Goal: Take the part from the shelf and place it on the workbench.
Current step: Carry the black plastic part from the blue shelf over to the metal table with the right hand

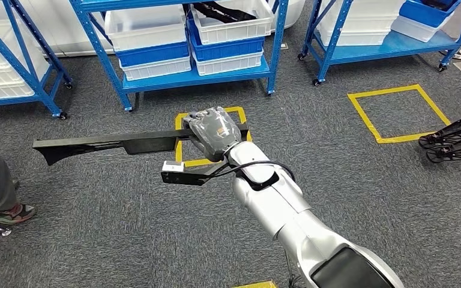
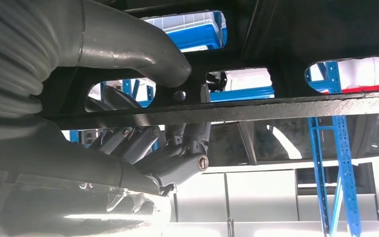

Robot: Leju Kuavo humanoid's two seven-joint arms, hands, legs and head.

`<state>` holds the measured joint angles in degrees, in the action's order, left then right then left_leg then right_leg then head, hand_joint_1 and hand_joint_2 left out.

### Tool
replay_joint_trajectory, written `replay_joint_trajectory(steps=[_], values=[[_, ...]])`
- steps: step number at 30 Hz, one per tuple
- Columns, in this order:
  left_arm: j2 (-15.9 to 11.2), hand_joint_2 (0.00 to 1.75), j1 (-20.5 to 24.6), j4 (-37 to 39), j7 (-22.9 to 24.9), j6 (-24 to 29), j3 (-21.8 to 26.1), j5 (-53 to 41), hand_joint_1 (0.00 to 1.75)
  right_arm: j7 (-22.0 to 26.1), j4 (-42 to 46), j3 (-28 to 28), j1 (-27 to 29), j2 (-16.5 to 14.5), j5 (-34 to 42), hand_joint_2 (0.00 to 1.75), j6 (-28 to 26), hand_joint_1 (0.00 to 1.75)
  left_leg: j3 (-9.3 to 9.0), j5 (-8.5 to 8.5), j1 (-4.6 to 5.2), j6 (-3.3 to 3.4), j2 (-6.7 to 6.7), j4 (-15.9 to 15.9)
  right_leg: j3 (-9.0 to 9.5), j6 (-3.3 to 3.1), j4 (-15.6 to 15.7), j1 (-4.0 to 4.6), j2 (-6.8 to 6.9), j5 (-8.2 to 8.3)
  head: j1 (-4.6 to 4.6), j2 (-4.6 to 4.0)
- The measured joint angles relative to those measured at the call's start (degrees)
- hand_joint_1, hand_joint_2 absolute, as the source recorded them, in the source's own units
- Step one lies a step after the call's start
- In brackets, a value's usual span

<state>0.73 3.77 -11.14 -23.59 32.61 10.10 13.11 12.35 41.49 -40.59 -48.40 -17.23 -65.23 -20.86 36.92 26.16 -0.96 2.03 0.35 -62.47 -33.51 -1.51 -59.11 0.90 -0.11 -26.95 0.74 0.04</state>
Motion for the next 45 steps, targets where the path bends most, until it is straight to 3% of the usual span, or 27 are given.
replay_joint_trajectory(steps=[2,4,6,9,11,12,14,15,16,17,20,24,29,32,34,37,38,39,41,42,43,44,45], values=[[-0.17,1.75,0.10,-0.02,-0.07,0.00,0.01,0.01,0.00,0.01,0.00,-0.03,-0.14,-0.26,0.04,1.75,0.01,1.71,-1.34,-0.20,0.67,0.92,0.22,2.39,-0.13,0.44,0.11,-0.09,0.15,0.27,-0.10,0.00],[-0.23,1.75,0.06,-0.03,-0.12,0.01,0.03,0.07,0.00,0.02,-0.01,-0.06,-0.19,-0.47,0.05,1.75,0.01,1.71,-1.63,-1.00,0.80,1.20,0.33,3.47,-0.24,0.93,0.25,-0.10,0.24,0.47,0.03,0.00],[-0.15,1.75,0.11,-0.04,-0.13,0.00,0.04,0.10,0.00,0.02,-0.01,-0.06,-0.31,-0.53,0.07,1.75,0.01,1.71,-2.08,-2.11,0.50,1.26,0.56,5.13,-1.21,1.20,-1.35,-0.01,0.15,-0.74,-0.07,0.00],[0.12,1.75,0.17,-0.05,-0.13,-0.02,0.04,0.09,0.00,-0.03,-0.02,-0.06,-0.39,-0.28,0.11,1.75,0.01,1.71,-1.59,-3.20,0.35,1.03,0.70,5.98,-5.40,1.44,-10.86,-0.71,0.05,-5.52,-0.32,0.00],[0.30,1.75,0.12,-0.05,-0.13,-0.07,0.07,0.09,0.00,-0.22,-0.03,-0.06,-0.13,0.01,0.09,1.75,-0.03,1.71,-0.94,-3.65,0.19,0.54,0.70,5.94,-6.64,2.35,-14.72,-1.50,0.08,-6.85,-0.35,0.00],[0.37,1.75,0.10,-0.05,-0.18,-0.10,0.09,0.09,0.00,-0.37,-0.03,-0.05,-0.02,0.12,0.06,1.75,-0.08,1.71,-0.65,-3.86,0.01,0.26,0.69,5.87,-5.61,3.08,-13.31,-1.90,0.10,-6.24,-0.38,0.00],[0.42,1.75,0.11,-0.05,-0.43,-0.16,0.16,0.03,0.00,-0.75,-0.02,-0.02,-0.02,0.22,0.02,1.75,-0.30,1.71,-0.08,-4.13,-0.41,-0.44,0.70,5.42,-1.19,4.48,-5.70,-2.69,0.21,-3.89,-0.46,0.00],[0.37,1.75,0.13,-0.07,-0.62,-0.15,0.25,-0.04,0.00,-0.96,0.01,0.02,-0.12,0.21,0.01,1.75,-0.51,1.71,0.25,-4.18,-0.48,-0.87,0.69,5.06,0.64,4.71,-2.21,-2.83,0.18,-2.88,-0.53,0.00],[0.31,1.75,0.14,-0.08,-0.81,-0.13,0.33,-0.15,0.00,-1.19,0.05,0.11,-0.24,0.22,0.01,1.75,-0.73,1.71,0.58,-4.13,-0.49,-1.23,0.65,4.69,1.75,4.50,-0.09,-2.98,0.13,-2.26,-0.53,0.00],[0.26,1.75,0.14,-0.10,-0.99,-0.10,0.41,-0.28,0.00,-1.33,0.12,0.25,-0.34,0.26,0.01,1.75,-0.94,1.71,0.88,-4.14,-0.47,-1.18,0.61,4.46,2.00,4.07,0.65,-2.99,0.07,-2.02,-0.44,0.00],[0.25,1.75,0.08,-0.12,-1.37,-0.09,0.58,-0.49,0.00,-1.50,0.58,0.74,-0.47,0.40,0.13,1.75,-1.26,1.71,1.30,-4.79,-0.65,-0.05,0.49,4.65,1.60,2.91,0.61,-2.72,-0.07,-1.29,-0.04,0.00],[0.21,1.75,0.08,-0.12,-1.52,-0.09,0.90,-0.52,0.00,-1.51,1.12,1.10,-0.49,0.47,0.21,1.75,-1.34,1.71,1.28,-5.72,-0.86,-1.08,0.49,5.43,1.18,2.18,0.58,-2.29,-0.05,-0.85,-0.01,0.00],[0.21,1.75,0.08,-0.12,-1.58,-0.11,1.00,-0.56,0.00,-1.50,1.44,1.43,-0.48,0.59,0.22,1.75,-1.34,1.71,1.37,-6.11,-0.93,-1.95,0.50,5.71,0.89,1.92,0.53,-2.03,-0.02,-0.69,-0.02,0.00],[0.23,1.75,0.08,-0.12,-1.71,-0.37,1.01,-0.83,0.00,-1.49,1.87,1.57,-0.46,0.75,0.38,1.75,-1.34,1.71,1.46,-6.14,-0.92,-2.67,0.51,5.72,0.76,1.91,0.52,-2.00,-0.02,-0.69,-0.03,0.00],[0.19,1.75,0.11,-0.13,-1.75,-0.69,1.01,-1.09,0.00,-1.49,2.29,1.80,-0.44,0.90,0.64,1.75,-1.32,1.71,1.60,-6.05,-0.89,-2.78,0.49,5.54,0.77,2.10,0.67,-2.31,-0.01,-0.58,-0.04,0.00],[0.10,1.75,0.16,-0.16,-1.85,-1.19,1.01,-1.29,0.00,-1.47,3.22,2.33,-0.30,1.10,0.93,1.75,-1.37,1.71,0.36,-6.70,-0.90,-1.46,0.76,7.67,1.36,3.06,1.93,-2.55,-0.15,-0.06,0.07,0.00],[0.21,1.75,0.16,-0.17,-1.89,-1.38,1.02,-1.31,0.00,-1.41,3.48,2.49,-0.29,1.22,0.95,1.75,-1.49,1.71,-0.54,-7.33,-0.98,-0.89,1.05,9.27,1.09,3.00,1.17,-2.24,-0.19,-0.59,0.07,0.00],[0.31,1.75,0.21,-0.18,-1.92,-1.65,1.04,-1.30,0.00,-1.31,3.70,2.64,-0.30,1.46,0.93,1.75,-1.69,1.71,-1.27,-7.92,-1.11,-0.54,1.40,10.57,0.17,2.78,-0.85,-2.03,-0.19,-1.65,-0.01,0.00],[0.61,1.75,0.33,-0.18,-2.05,-2.10,1.09,-1.29,0.00,-1.11,4.00,2.87,-0.18,2.19,0.77,1.75,-2.14,1.71,-1.59,-8.38,-1.18,-0.39,2.01,11.34,-3.22,2.27,-7.87,-2.16,-0.15,-4.88,-0.17,0.00],[0.72,1.75,0.38,-0.17,-2.13,-2.34,1.12,-1.32,0.00,-1.05,4.14,2.98,0.11,2.67,0.60,1.75,-2.32,1.71,-1.44,-8.40,-1.20,-0.45,2.31,11.23,-4.72,2.40,-10.84,-2.30,-0.15,-5.99,-0.25,0.00],[0.88,1.75,0.37,-0.17,-2.21,-2.48,1.14,-1.38,0.00,-1.06,4.22,3.05,0.49,3.12,0.38,1.75,-2.43,1.71,-1.26,-8.38,-1.23,-0.57,2.62,11.04,-5.42,2.76,-12.18,-2.46,-0.12,-6.32,-0.31,0.00],[1.08,1.75,0.35,-0.16,-2.26,-2.59,1.15,-1.50,0.00,-1.09,4.29,3.12,0.84,3.52,0.18,1.75,-2.50,1.71,-1.04,-8.32,-1.31,-0.77,2.96,10.73,-5.05,3.33,-11.38,-2.66,0.02,-5.76,-0.37,0.00],[1.28,1.75,0.35,-0.16,-2.28,-2.68,1.15,-1.64,0.00,-1.14,4.45,3.19,1.10,3.86,0.01,1.75,-2.57,1.71,-0.70,-8.18,-1.47,-1.10,3.38,10.18,-3.51,4.03,-8.29,-2.90,0.45,-4.43,-0.44,0.00]])
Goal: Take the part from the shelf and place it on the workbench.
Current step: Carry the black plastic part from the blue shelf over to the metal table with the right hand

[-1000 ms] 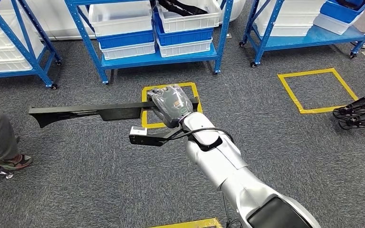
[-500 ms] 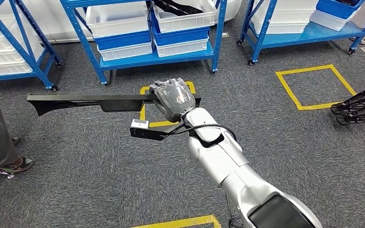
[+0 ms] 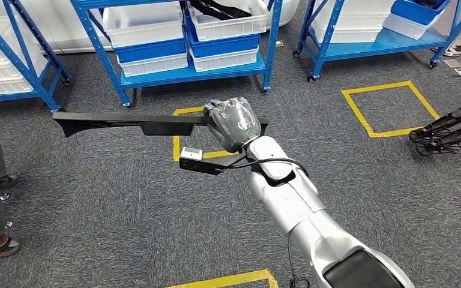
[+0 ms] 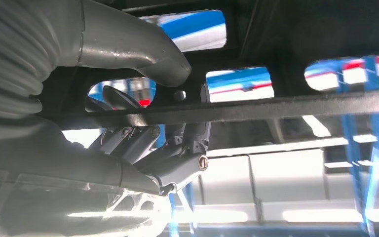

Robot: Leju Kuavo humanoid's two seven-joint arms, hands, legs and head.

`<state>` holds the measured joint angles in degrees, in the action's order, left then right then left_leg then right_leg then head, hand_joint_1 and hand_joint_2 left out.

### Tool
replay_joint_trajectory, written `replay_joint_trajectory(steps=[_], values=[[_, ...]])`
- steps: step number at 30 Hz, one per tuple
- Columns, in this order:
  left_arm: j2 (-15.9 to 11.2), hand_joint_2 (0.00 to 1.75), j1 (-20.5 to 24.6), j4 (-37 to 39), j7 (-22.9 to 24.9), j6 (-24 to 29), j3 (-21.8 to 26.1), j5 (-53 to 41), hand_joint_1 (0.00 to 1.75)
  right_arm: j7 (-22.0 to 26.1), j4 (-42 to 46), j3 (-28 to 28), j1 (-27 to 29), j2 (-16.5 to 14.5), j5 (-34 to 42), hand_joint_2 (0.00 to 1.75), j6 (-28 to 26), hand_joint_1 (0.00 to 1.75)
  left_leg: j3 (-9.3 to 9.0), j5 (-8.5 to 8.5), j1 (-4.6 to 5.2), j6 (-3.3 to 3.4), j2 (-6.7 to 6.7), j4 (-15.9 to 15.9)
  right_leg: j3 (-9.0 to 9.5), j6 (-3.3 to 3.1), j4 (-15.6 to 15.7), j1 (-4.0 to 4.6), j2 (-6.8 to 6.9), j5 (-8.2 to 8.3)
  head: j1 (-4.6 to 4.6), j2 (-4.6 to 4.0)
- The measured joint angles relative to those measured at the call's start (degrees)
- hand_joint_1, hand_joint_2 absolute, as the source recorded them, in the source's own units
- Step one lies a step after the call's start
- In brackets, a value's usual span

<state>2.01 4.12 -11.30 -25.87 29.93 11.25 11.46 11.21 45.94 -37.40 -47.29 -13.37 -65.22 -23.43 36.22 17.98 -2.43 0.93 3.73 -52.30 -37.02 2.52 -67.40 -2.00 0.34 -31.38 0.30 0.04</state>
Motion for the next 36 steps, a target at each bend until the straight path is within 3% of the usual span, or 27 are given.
replay_joint_trajectory(steps=[2,4,6,8,10,12,13,14,15,18,20,22,24,26,27,29,30,31,33,34,36], values=[[0.21,1.75,0.02,-0.01,0.02,-0.09,0.01,-0.27,0.00,-0.14,0.61,0.10,0.24,0.36,-0.20,1.75,-0.20,1.71,0.91,0.73,-0.08,-1.13,0.86,-1.96,3.37,0.76,7.09,-0.24,2.35,2.69,-0.21,0.00],[0.12,1.75,0.01,-0.02,0.04,-0.11,0.01,-0.43,0.00,-0.26,1.36,0.16,0.38,0.46,-0.33,1.75,-0.46,1.71,1.49,1.56,0.06,-2.28,1.81,-3.57,4.05,-0.12,9.12,-0.05,3.59,3.66,-0.15,0.00],[0.15,1.75,-0.01,-0.02,0.05,-0.10,0.01,-0.53,0.00,-0.33,1.80,0.21,0.53,0.61,-0.41,1.75,-0.60,1.71,1.47,1.73,-0.17,-2.92,2.85,-3.86,3.40,-1.47,8.27,0.11,2.32,3.92,0.12,0.00],[0.18,1.75,-0.01,-0.02,0.05,-0.13,0.01,-0.57,0.00,-0.37,2.08,0.22,0.66,0.74,-0.50,1.75,-0.61,1.71,1.98,3.37,-0.70,-3.37,1.59,-5.32,3.12,-2.42,8.19,-0.03,0.98,4.53,0.32,0.00],[0.12,1.75,-0.10,-0.02,-0.02,-0.28,0.01,-0.64,0.00,-0.49,2.36,0.21,0.87,0.76,-0.69,1.75,-0.66,1.71,4.25,8.07,-0.78,-3.41,-1.61,-11.47,2.77,-3.17,8.20,0.05,-0.32,5.05,0.69,0.00],[0.00,1.75,-0.18,-0.02,-0.24,-0.43,0.01,-0.76,0.00,-0.75,2.60,0.22,1.27,0.89,-0.98,1.75,-0.81,1.71,7.24,12.40,-0.35,-2.91,-3.20,-19.67,2.47,-3.56,8.17,0.59,-1.68,5.32,0.96,0.00],[-0.07,1.75,-0.18,-0.02,-0.37,-0.46,0.01,-0.90,0.00,-0.89,2.76,0.26,1.62,1.06,-1.18,1.75,-0.92,1.71,7.88,13.17,-0.12,-2.50,-3.38,-21.85,2.38,-3.69,8.16,0.91,-2.46,5.43,1.00,0.00],[-0.10,1.75,-0.17,-0.02,-0.49,-0.47,0.01,-1.09,0.00,-1.05,2.97,0.35,2.05,1.31,-1.42,1.75,-1.05,1.71,7.51,12.92,0.12,-1.95,-3.52,-21.90,2.33,-3.75,8.15,1.22,-3.22,5.51,0.99,0.00],[-0.11,1.75,-0.15,-0.02,-0.57,-0.49,0.01,-1.38,0.00,-1.20,3.24,0.49,2.48,1.59,-1.64,1.75,-1.21,1.71,5.98,11.71,0.40,-1.20,-3.90,-19.58,2.32,-3.76,8.15,1.50,-4.03,5.59,0.99,0.00],[-0.31,1.75,0.03,-0.01,-0.46,-0.65,-0.04,-2.37,0.00,-1.59,4.20,1.02,3.19,2.36,-2.14,1.75,-1.77,1.71,-0.02,8.10,1.07,1.32,-7.66,-9.25,2.20,-3.52,8.26,1.71,-6.03,5.93,0.63,0.00],[-0.42,1.75,0.27,-0.01,-0.24,-0.83,-0.16,-3.07,0.00,-1.96,4.76,1.38,3.56,2.90,-2.37,1.75,-2.18,1.71,-1.05,7.79,1.54,2.13,-8.65,-7.48,1.94,-2.99,8.49,1.21,-7.10,6.33,0.58,0.00],[-0.45,1.75,0.62,-0.07,-0.02,-0.97,-0.29,-3.63,0.00,-2.34,5.52,1.83,4.21,3.42,-2.70,1.75,-2.48,1.71,-1.63,7.25,1.90,2.45,-7.62,-6.25,1.83,-2.33,8.97,0.91,-8.08,6.74,0.96,0.00],[-0.33,1.75,1.06,-0.19,0.16,-1.08,-0.40,-4.03,0.00,-2.60,6.54,2.32,4.81,3.99,-3.14,1.75,-2.57,1.71,-2.65,6.44,1.73,2.49,-6.11,-4.18,1.21,-2.16,8.36,1.38,-6.22,6.32,0.84,0.00],[-0.09,1.75,1.46,-0.28,0.27,-1.16,-0.55,-4.29,0.00,-2.97,7.55,2.61,5.16,4.46,-3.65,1.75,-2.56,1.71,-3.20,5.82,1.62,2.48,-4.49,-2.88,-1.13,-2.47,3.95,1.58,-2.91,4.08,0.48,0.00],[0.00,1.75,1.57,-0.28,0.33,-1.18,-0.63,-4.37,0.00,-3.21,7.97,2.68,5.37,4.62,-3.90,1.75,-2.50,1.71,-3.18,5.76,1.66,2.52,-3.72,-2.77,-2.81,-2.55,0.44,1.49,-1.99,2.56,0.35,0.00],[0.13,1.75,1.77,-0.28,0.45,-1.21,-0.80,-4.56,0.00,-3.62,8.66,2.91,6.09,5.01,-4.32,1.75,-2.38,1.71,-3.10,5.76,1.71,2.44,-1.99,-2.79,-5.49,-2.11,-5.36,1.09,-1.17,0.61,0.25,0.00],[0.20,1.75,1.85,-0.29,0.48,-1.21,-0.85,-4.66,0.00,-3.72,8.88,3.03,6.51,5.27,-4.45,1.75,-2.34,1.71,-3.07,5.77,1.71,2.35,-1.18,-2.83,-5.46,-1.61,-5.65,0.83,-0.92,0.74,0.20,0.00],[0.27,1.75,1.94,-0.30,0.49,-1.21,-0.89,-4.73,0.00,-3.78,9.07,3.11,6.84,5.52,-4.55,1.75,-2.31,1.71,-3.03,5.82,1.67,2.18,-0.40,-2.94,-4.17,-0.98,-3.53,0.58,-0.55,1.69,0.14,0.00],[0.38,1.75,2.14,-0.31,0.50,-1.22,-1.04,-4.80,0.00,-3.83,9.52,3.21,7.16,5.85,-4.69,1.75,-2.28,1.71,-2.86,6.18,1.70,1.49,0.97,-3.61,0.41,-0.12,4.45,0.30,1.61,4.24,0.04,0.00],[0.38,1.75,2.25,-0.32,0.50,-1.22,-1.13,-4.83,0.00,-3.86,9.79,3.26,7.21,5.91,-4.77,1.75,-2.27,1.71,-2.71,6.46,1.81,1.04,1.54,-4.08,2.19,-0.08,7.58,0.42,2.71,5.08,0.01,0.00],[0.33,1.75,2.46,-0.33,0.60,-1.29,-1.30,-5.06,0.00,-4.08,10.31,3.47,7.36,6.07,-5.04,1.75,-2.26,1.71,-2.58,6.83,2.03,0.23,2.55,-4.74,3.10,-0.75,9.49,0.73,3.38,5.51,0.11,0.00]])
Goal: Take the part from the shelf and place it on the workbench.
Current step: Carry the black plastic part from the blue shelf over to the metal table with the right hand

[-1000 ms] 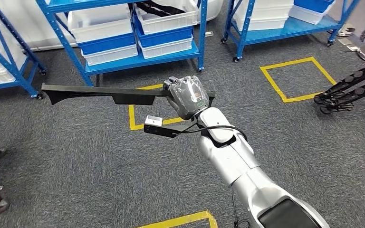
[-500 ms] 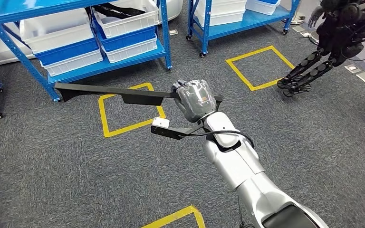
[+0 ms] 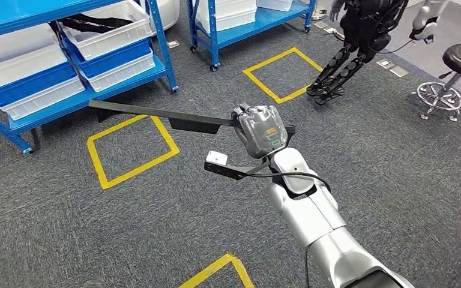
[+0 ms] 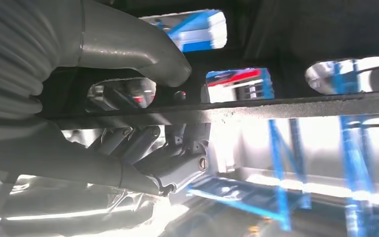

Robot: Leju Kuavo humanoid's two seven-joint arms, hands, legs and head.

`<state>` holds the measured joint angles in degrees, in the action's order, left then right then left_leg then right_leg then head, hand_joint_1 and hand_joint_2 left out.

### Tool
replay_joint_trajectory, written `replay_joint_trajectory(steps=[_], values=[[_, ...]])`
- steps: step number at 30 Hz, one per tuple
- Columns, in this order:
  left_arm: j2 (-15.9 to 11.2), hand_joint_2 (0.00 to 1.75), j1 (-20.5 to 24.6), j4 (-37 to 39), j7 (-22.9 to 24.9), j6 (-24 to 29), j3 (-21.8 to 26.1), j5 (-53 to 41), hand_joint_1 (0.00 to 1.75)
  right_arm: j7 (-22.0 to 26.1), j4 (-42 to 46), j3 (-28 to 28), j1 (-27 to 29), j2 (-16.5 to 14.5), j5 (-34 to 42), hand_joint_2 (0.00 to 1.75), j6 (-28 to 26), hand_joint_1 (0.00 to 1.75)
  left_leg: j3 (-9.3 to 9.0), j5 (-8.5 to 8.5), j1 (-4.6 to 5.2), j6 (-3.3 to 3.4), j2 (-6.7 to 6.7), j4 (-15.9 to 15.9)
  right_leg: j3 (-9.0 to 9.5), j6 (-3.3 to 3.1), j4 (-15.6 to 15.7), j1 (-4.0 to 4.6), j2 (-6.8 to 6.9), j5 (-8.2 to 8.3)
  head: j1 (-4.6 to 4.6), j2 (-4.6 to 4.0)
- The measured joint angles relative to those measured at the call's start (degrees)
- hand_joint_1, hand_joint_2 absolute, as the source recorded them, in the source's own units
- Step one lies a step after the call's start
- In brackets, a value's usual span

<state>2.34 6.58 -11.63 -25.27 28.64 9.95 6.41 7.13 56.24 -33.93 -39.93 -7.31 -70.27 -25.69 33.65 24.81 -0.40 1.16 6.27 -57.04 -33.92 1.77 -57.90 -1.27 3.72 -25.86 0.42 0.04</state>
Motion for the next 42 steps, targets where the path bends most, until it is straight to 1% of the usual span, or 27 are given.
replay_joint_trajectory(steps=[2,4,6,8,9,10,11,13,15,17,19,21,23,24,25,27,29,30,31,32,34,35,37,38,39,40,42], values=[[0.14,1.75,0.16,0.00,0.30,-0.10,-0.16,-0.52,0.00,-0.38,0.49,0.42,0.46,0.41,-0.46,1.75,0.01,1.71,0.04,0.16,-0.28,-0.57,0.64,-0.27,-0.27,-0.68,-0.03,-0.22,-1.42,0.40,0.13,0.00],[0.38,1.75,0.22,0.00,0.61,-0.15,-0.37,-1.06,0.00,-0.79,1.14,1.06,1.03,0.96,-1.01,1.75,0.02,1.71,0.81,2.06,-0.84,-1.11,-1.54,-2.21,-0.48,-1.44,0.06,-0.62,-2.55,0.89,0.19,0.00],[0.52,1.75,0.19,0.00,0.81,-0.15,-0.48,-1.42,0.00,-1.16,1.91,1.80,1.65,1.44,-1.48,1.75,0.13,1.71,3.34,6.33,-1.14,-1.44,-4.88,-8.54,-0.86,-2.10,0.08,-0.60,-3.66,1.33,0.33,0.00],[0.56,1.75,0.13,0.00,0.93,-0.04,-0.50,-1.65,0.00,-1.33,2.57,2.79,2.45,2.06,-1.86,1.75,0.46,1.71,6.13,9.48,-1.16,-1.45,-6.03,-15.45,-1.20,-2.33,0.04,-0.32,-4.86,1.57,0.38,0.00],[0.58,1.75,0.10,0.00,0.95,0.05,-0.51,-1.74,0.00,-1.32,2.82,3.36,2.89,2.48,-2.01,1.75,0.61,1.71,6.41,9.46,-1.16,-1.36,-6.13,-16.46,-1.29,-2.31,0.01,-0.23,-5.46,1.66,0.38,0.00],[0.60,1.75,0.05,0.00,0.91,0.14,-0.53,-1.88,0.00,-1.27,3.03,3.92,3.34,2.93,-2.09,1.75,0.67,1.71,5.56,8.35,-1.18,-1.21,-6.22,-15.16,-1.33,-2.21,-0.02,-0.20,-6.09,1.73,0.37,0.00],[0.62,1.75,0.01,0.00,0.87,0.21,-0.58,-2.03,0.00,-1.21,3.25,4.45,3.75,3.34,-2.13,1.75,0.62,1.71,3.72,6.49,-1.23,-1.02,-6.49,-11.83,-1.35,-2.07,-0.07,-0.22,-6.72,1.82,0.38,0.00],[0.62,1.75,-0.08,0.01,0.79,0.30,-0.81,-2.44,0.00,-1.21,3.93,5.53,4.46,4.06,-2.11,1.75,0.36,1.71,-0.20,3.73,-1.31,-0.76,-8.37,-4.44,-1.49,-1.61,-0.13,-0.19,-7.79,2.10,0.35,0.00],[0.64,1.75,-0.19,0.02,0.82,0.36,-1.14,-2.84,0.00,-1.39,4.82,6.67,5.27,4.81,-2.20,1.75,0.03,1.71,-1.52,3.17,-1.03,-0.55,-9.50,-1.59,-1.92,-0.93,-0.07,-0.15,-8.49,2.51,0.33,0.00],[0.68,1.75,-0.31,0.02,0.95,0.45,-1.41,-3.25,0.00,-1.59,5.85,7.93,6.36,5.68,-2.56,1.75,-0.18,1.71,-1.38,2.72,-0.63,0.03,-8.67,-1.31,-2.28,-0.07,0.30,-0.07,-9.09,3.01,0.36,0.00],[0.73,1.75,-0.31,0.02,1.18,0.55,-1.67,-3.77,0.00,-1.81,6.98,9.28,7.47,6.67,-3.17,1.75,-0.38,1.71,-1.47,1.89,-0.53,1.08,-7.69,-0.44,-3.25,0.25,-0.84,0.17,-7.78,2.29,0.15,0.00],[0.75,1.75,-0.32,0.02,1.45,0.62,-1.83,-4.15,0.00,-2.07,8.17,10.62,8.44,7.71,-3.64,1.75,-0.71,1.71,-1.28,1.23,-0.39,1.93,-6.57,0.14,-6.14,-0.23,-6.71,0.28,-5.39,-0.86,-0.23,0.00],[0.73,1.75,-0.41,0.02,1.69,0.67,-1.85,-4.35,0.00,-2.26,9.22,11.92,9.39,8.82,-3.80,1.75,-1.02,1.71,-0.84,0.99,-0.13,2.29,-5.47,0.15,-9.46,-0.36,-14.55,0.22,-4.55,-4.16,-0.42,0.00],[0.74,1.75,-0.44,0.02,1.76,0.66,-1.85,-4.45,0.00,-2.29,9.65,12.56,9.88,9.46,-3.84,1.75,-1.11,1.71,-0.71,0.92,-0.04,2.36,-4.94,0.13,-10.03,-0.12,-16.54,0.20,-4.46,-4.83,-0.43,0.00],[0.75,1.75,-0.44,0.02,1.82,0.57,-1.86,-4.52,0.00,-2.30,10.07,13.26,10.32,10.20,-3.85,1.75,-1.15,1.71,-0.62,0.86,0.05,2.37,-4.48,0.11,-9.23,0.25,-15.98,0.20,-4.36,-4.61,-0.48,0.00],[0.79,1.75,-0.39,0.01,1.72,0.31,-1.86,-4.62,0.00,-2.27,11.09,14.83,10.87,11.88,-3.62,1.75,-1.18,1.71,-0.58,0.83,0.25,2.31,-3.61,-0.02,-4.29,0.84,-8.49,0.26,-3.22,-2.47,-0.54,0.00],[0.81,1.75,-0.28,0.00,1.51,0.07,-1.86,-4.68,0.00,-2.05,12.27,16.48,10.89,13.45,-3.03,1.75,-1.27,1.71,-0.42,0.93,0.74,2.01,-2.85,-0.37,0.16,0.61,-1.09,0.73,-1.58,-0.64,-0.54,0.00],[0.81,1.75,-0.21,0.00,1.44,0.02,-1.86,-4.70,0.00,-1.91,12.73,17.21,10.83,14.11,-2.69,1.75,-1.31,1.71,-0.34,0.97,0.96,1.83,-2.53,-0.51,1.02,0.30,0.51,0.91,-1.19,-0.27,-0.49,0.00],[0.81,1.75,-0.16,-0.01,1.40,-0.01,-1.86,-4.71,0.00,-1.78,13.06,17.85,10.80,14.75,-2.44,1.75,-1.35,1.71,-0.28,0.97,1.08,1.63,-2.20,-0.59,1.07,0.00,0.82,1.09,-1.43,-0.13,-0.44,0.00],[0.81,1.75,-0.12,-0.01,1.34,-0.06,-1.86,-4.71,0.00,-1.71,13.27,18.39,10.81,15.34,-2.29,1.75,-1.36,1.71,-0.25,0.98,1.03,1.41,-1.94,-0.62,1.00,-0.35,0.90,0.82,-1.94,0.09,-0.39,0.00],[0.79,1.75,-0.05,-0.03,0.98,-0.32,-1.85,-4.70,0.00,-1.52,13.63,19.32,10.72,16.49,-2.10,1.75,-1.26,1.71,0.28,2.15,0.71,0.77,-2.87,-1.87,0.95,-1.08,1.07,0.24,-2.71,0.54,-0.33,0.00],[0.80,1.75,-0.03,-0.04,0.72,-0.48,-1.85,-4.70,0.00,-1.40,13.75,19.69,10.57,17.03,-1.93,1.75,-1.13,1.71,1.12,3.64,0.50,0.42,-3.90,-3.92,0.92,-1.45,1.16,-0.08,-3.08,0.76,-0.22,0.00],[0.87,1.75,-0.02,-0.04,0.33,-0.66,-1.84,-4.70,0.00,-1.11,13.85,20.46,10.25,18.28,-1.20,1.75,-0.58,1.71,4.21,7.78,0.17,-0.08,-5.75,-11.26,0.70,-1.87,1.16,-0.11,-3.73,0.99,-0.01,0.00],[0.92,1.75,-0.03,-0.04,0.28,-0.69,-1.84,-4.70,0.00,-0.97,13.85,20.91,10.17,18.97,-0.76,1.75,-0.30,1.71,5.86,9.33,0.03,-0.24,-6.07,-14.96,0.59,-1.90,1.15,-0.07,-4.06,1.03,0.04,0.00],[0.96,1.75,-0.06,-0.04,0.27,-0.69,-1.84,-4.68,0.00,-0.82,13.85,21.39,10.13,19.71,-0.38,1.75,-0.08,1.71,6.88,9.89,-0.12,-0.36,-6.16,-17.23,0.50,-1.91,1.11,-0.03,-4.41,1.08,0.05,0.00],[0.98,1.75,-0.10,-0.04,0.26,-0.68,-1.83,-4.65,0.00,-0.69,13.85,21.85,10.12,20.42,-0.10,1.75,0.03,1.71,6.85,9.28,-0.29,-0.44,-6.19,-17.30,0.45,-1.91,1.03,-0.04,-4.78,1.11,0.04,0.00],[0.98,1.75,-0.13,-0.04,0.26,-0.74,-1.82,-4.62,0.00,-0.51,13.85,22.56,10.09,21.50,0.22,1.75,0.05,1.71,3.64,5.45,-0.69,-0.40,-6.62,-11.14,0.40,-1.82,0.81,-0.09,-5.70,1.14,0.08,0.00]])
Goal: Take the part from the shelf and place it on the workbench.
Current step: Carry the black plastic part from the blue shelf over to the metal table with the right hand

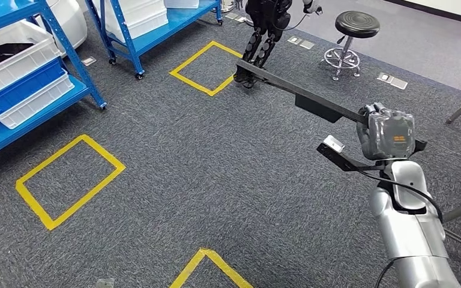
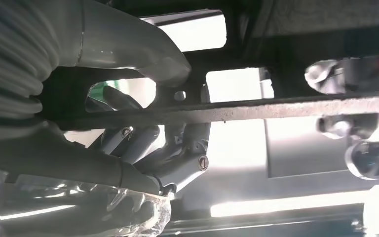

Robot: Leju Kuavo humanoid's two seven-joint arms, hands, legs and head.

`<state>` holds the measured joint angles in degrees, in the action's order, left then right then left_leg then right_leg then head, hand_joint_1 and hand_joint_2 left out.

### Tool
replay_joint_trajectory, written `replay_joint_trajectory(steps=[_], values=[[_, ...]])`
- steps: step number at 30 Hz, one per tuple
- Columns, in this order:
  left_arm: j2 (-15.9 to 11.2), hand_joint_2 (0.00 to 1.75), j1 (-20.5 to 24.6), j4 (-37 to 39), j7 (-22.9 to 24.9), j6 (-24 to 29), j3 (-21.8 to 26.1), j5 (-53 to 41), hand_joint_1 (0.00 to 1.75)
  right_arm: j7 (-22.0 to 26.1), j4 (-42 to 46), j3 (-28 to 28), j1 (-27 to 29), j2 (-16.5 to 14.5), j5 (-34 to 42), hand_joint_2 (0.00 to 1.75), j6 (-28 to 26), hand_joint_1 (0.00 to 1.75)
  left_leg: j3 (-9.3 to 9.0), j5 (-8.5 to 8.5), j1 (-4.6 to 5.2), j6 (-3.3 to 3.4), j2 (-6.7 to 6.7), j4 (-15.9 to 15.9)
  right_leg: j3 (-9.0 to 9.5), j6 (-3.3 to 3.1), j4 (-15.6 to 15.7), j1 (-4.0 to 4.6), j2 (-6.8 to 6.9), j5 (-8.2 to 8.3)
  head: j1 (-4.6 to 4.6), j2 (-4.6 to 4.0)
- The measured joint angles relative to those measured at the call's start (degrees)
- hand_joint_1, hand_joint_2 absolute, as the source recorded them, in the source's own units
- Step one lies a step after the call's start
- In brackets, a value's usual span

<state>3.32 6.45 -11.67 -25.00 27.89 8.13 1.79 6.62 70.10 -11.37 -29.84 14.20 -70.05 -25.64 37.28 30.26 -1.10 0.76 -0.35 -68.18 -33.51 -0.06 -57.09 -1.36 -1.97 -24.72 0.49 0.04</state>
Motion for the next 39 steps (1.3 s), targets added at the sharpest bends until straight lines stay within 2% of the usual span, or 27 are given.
replay_joint_trajectory(steps=[2,3,4,6,7,8,9,11,12,13,14,16,18,20,21,23,24,26,27,28,29,31,33,34,36,37,39], values=[[0.04,1.75,0.13,0.00,0.03,-0.24,-0.01,-0.03,0.00,0.08,0.01,0.69,-0.01,0.94,0.43,1.75,-0.02,1.71,-3.59,-2.67,-0.27,0.24,-1.72,7.14,-0.33,0.38,-0.23,0.14,-0.86,0.13,-0.04,0.00],[0.12,1.75,0.21,0.00,0.04,-0.38,-0.01,-0.05,0.00,0.16,0.04,1.08,0.06,1.50,0.79,1.75,-0.06,1.71,-4.40,-3.07,-0.22,0.40,-2.36,9.00,-0.65,0.74,-0.27,0.18,-1.22,0.29,-0.03,0.00],[0.24,1.75,0.27,0.00,0.06,-0.50,-0.01,-0.06,0.00,0.33,0.08,1.55,0.24,2.20,1.27,1.75,-0.11,1.71,-4.51,-2.93,-0.04,0.59,-2.70,9.54,-0.99,1.21,-0.20,0.19,-1.55,0.50,-0.03,0.00],[0.62,1.75,0.30,-0.01,0.05,-0.60,-0.01,-0.08,0.00,0.83,0.19,2.64,0.74,3.87,2.23,1.75,-0.25,1.71,-4.47,-3.42,0.23,1.29,-1.96,10.13,-1.54,2.18,-0.07,0.14,-1.94,0.83,-0.01,0.00],[0.81,1.75,0.32,-0.02,0.01,-0.57,0.00,-0.09,0.00,1.06,0.28,3.27,1.00,4.75,2.61,1.75,-0.32,1.71,-4.58,-3.80,0.29,1.82,-1.57,10.60,-2.03,2.39,-0.65,0.18,-1.51,0.47,-0.08,0.00],[0.95,1.75,0.33,-0.02,-0.03,-0.52,0.00,-0.11,0.00,1.24,0.44,3.89,1.18,5.57,2.86,1.75,-0.38,1.71,-4.69,-4.17,0.27,2.28,-1.10,11.08,-2.93,2.38,-2.27,0.23,-0.81,-0.42,-0.18,0.00],[1.04,1.75,0.34,-0.02,-0.06,-0.48,0.01,-0.12,0.00,1.35,0.67,4.53,1.41,6.29,3.02,1.75,-0.42,1.71,-4.75,-4.44,0.27,2.63,-0.61,11.41,-4.45,2.17,-5.30,0.22,0.06,-1.92,-0.30,0.00],[1.07,1.75,0.32,-0.02,-0.09,-0.43,0.02,-0.19,0.00,1.43,1.17,5.79,2.12,7.48,3.18,1.75,-0.46,1.71,-4.63,-4.55,0.49,2.85,0.27,11.49,-8.19,1.98,-13.30,0.14,1.02,-5.18,-0.50,0.00],[1.09,1.75,0.31,-0.02,-0.09,-0.44,0.02,-0.27,0.00,1.43,1.39,6.39,2.68,8.01,3.22,1.75,-0.46,1.71,-4.59,-4.55,0.56,2.85,0.73,11.48,-9.46,2.19,-16.18,0.09,1.14,-6.08,-0.54,0.00],[1.13,1.75,0.31,-0.02,-0.09,-0.45,0.02,-0.39,0.00,1.43,1.64,6.92,3.32,8.52,3.27,1.75,-0.46,1.71,-4.57,-4.54,0.60,2.84,1.15,11.46,-9.59,2.56,-16.90,0.02,1.22,-6.12,-0.56,0.00],[1.16,1.75,0.32,-0.02,-0.09,-0.49,0.01,-0.53,0.00,1.42,1.96,7.44,3.99,9.03,3.37,1.75,-0.46,1.71,-4.58,-4.52,0.61,2.80,1.54,11.43,-8.48,3.05,-15.19,-0.10,1.40,-5.35,-0.63,0.00],[1.19,1.75,0.34,-0.03,-0.08,-0.67,0.00,-0.90,0.00,1.32,3.03,8.68,5.40,10.03,3.77,1.75,-0.48,1.71,-4.57,-4.33,0.73,2.50,2.20,11.19,-3.76,3.93,-6.82,-0.39,2.80,-2.72,-0.73,0.00],[1.14,1.75,0.38,-0.04,0.00,-0.85,-0.01,-1.41,0.00,1.19,4.45,10.41,6.90,10.79,4.23,1.75,-0.52,1.71,-4.49,-3.96,1.08,1.90,2.66,10.77,-0.47,3.73,-0.83,-0.18,3.85,-1.02,-0.74,0.00],[1.12,1.75,0.40,-0.04,0.10,-0.91,-0.02,-1.75,0.00,1.14,5.58,12.10,8.43,11.23,4.52,1.75,-0.56,1.71,-4.44,-3.76,1.28,1.50,3.09,10.55,-0.13,2.97,-0.17,0.08,3.42,-0.69,-0.68,0.00],[1.12,1.75,0.40,-0.04,0.11,-0.92,-0.02,-1.87,0.00,1.13,6.12,12.83,9.18,11.39,4.56,1.75,-0.56,1.71,-4.36,-3.64,1.17,1.34,3.22,10.43,-0.20,2.63,-0.23,-0.09,3.07,-0.58,-0.66,0.00],[1.13,1.75,0.42,-0.05,0.13,-0.93,-0.02,-2.16,0.00,1.11,7.52,14.09,10.73,11.56,4.20,1.75,-0.57,1.71,-3.57,-2.08,0.79,0.89,2.56,8.55,-0.27,1.91,-0.26,-0.38,2.45,-0.36,-0.61,0.00],[1.13,1.75,0.42,-0.05,0.12,-0.95,-0.03,-2.31,0.00,1.07,8.41,14.67,11.49,11.47,3.86,1.75,-0.56,1.71,-2.43,-0.34,0.65,0.67,1.89,5.91,-0.30,1.51,-0.23,-0.41,2.16,-0.24,-0.56,0.00],[1.18,1.75,0.39,-0.04,0.11,-1.02,-0.04,-2.51,0.00,0.96,9.88,15.59,12.76,11.04,3.24,1.75,-0.55,1.71,0.91,3.50,0.59,0.47,0.89,-1.49,-0.45,0.97,-0.24,-0.13,1.53,-0.11,-0.49,0.00],[1.21,1.75,0.37,-0.04,0.11,-1.06,-0.04,-2.54,0.00,0.90,10.34,15.93,13.27,10.80,3.07,1.75,-0.54,1.71,2.34,4.55,0.59,0.49,0.75,-4.47,-0.51,0.85,-0.25,0.04,1.14,-0.07,-0.48,0.00],[1.25,1.75,0.35,-0.04,0.12,-1.10,-0.04,-2.56,0.00,0.87,10.69,16.22,13.74,10.61,2.98,1.75,-0.53,1.71,2.98,4.55,0.59,0.63,0.70,-5.69,-0.55,0.78,-0.26,0.20,0.72,-0.05,-0.48,0.00],[1.25,1.75,0.35,-0.04,0.13,-1.13,-0.04,-2.57,0.00,0.83,11.04,16.51,14.20,10.44,2.92,1.75,-0.52,1.71,2.61,3.54,0.62,0.90,0.59,-4.88,-0.56,0.72,-0.27,0.34,0.28,-0.01,-0.48,0.00],[1.20,1.75,0.38,-0.05,0.12,-1.14,-0.04,-2.58,0.00,0.79,11.73,17.00,14.86,10.25,2.88,1.75,-0.52,1.71,-0.85,-0.24,0.87,1.94,-0.50,1.86,-0.49,0.65,-0.26,0.44,-0.57,0.06,-0.49,0.00],[1.04,1.75,0.48,-0.07,0.09,-1.14,-0.04,-2.71,0.00,0.73,12.23,17.32,15.10,10.10,2.80,1.75,-0.50,1.71,-4.15,-2.61,1.25,2.91,-1.78,8.21,-0.59,0.73,-0.30,0.62,-1.28,0.22,-0.51,0.00],[0.95,1.75,0.53,-0.08,0.08,-1.14,-0.05,-2.81,0.00,0.68,12.47,17.49,15.24,10.02,2.70,1.75,-0.47,1.71,-4.87,-2.89,1.44,3.19,-2.07,9.64,-0.71,0.91,-0.28,0.60,-1.58,0.34,-0.50,0.00],[0.89,1.75,0.65,-0.09,0.07,-1.15,-0.06,-3.07,0.00,0.57,13.09,18.04,15.96,9.95,2.37,1.75,-0.41,1.71,-5.12,-3.09,1.71,3.41,-1.46,10.32,-0.93,1.53,0.02,0.65,-2.15,0.73,-0.45,0.00],[0.91,1.75,0.72,-0.10,0.08,-1.15,-0.08,-3.22,0.00,0.55,13.52,18.46,16.47,9.99,2.26,1.75,-0.39,1.71,-5.41,-3.56,1.65,3.47,-1.09,11.04,-1.10,1.77,-0.04,0.69,-2.02,0.73,-0.47,0.00],[0.97,1.75,0.82,-0.13,0.09,-1.15,-0.13,-3.54,0.00,0.56,14.36,19.47,17.27,10.15,2.36,1.75,-0.36,1.71,-5.98,-4.63,1.44,3.67,-0.29,12.67,-2.65,1.77,-2.64,0.89,-0.75,-0.79,-0.68,0.00]])
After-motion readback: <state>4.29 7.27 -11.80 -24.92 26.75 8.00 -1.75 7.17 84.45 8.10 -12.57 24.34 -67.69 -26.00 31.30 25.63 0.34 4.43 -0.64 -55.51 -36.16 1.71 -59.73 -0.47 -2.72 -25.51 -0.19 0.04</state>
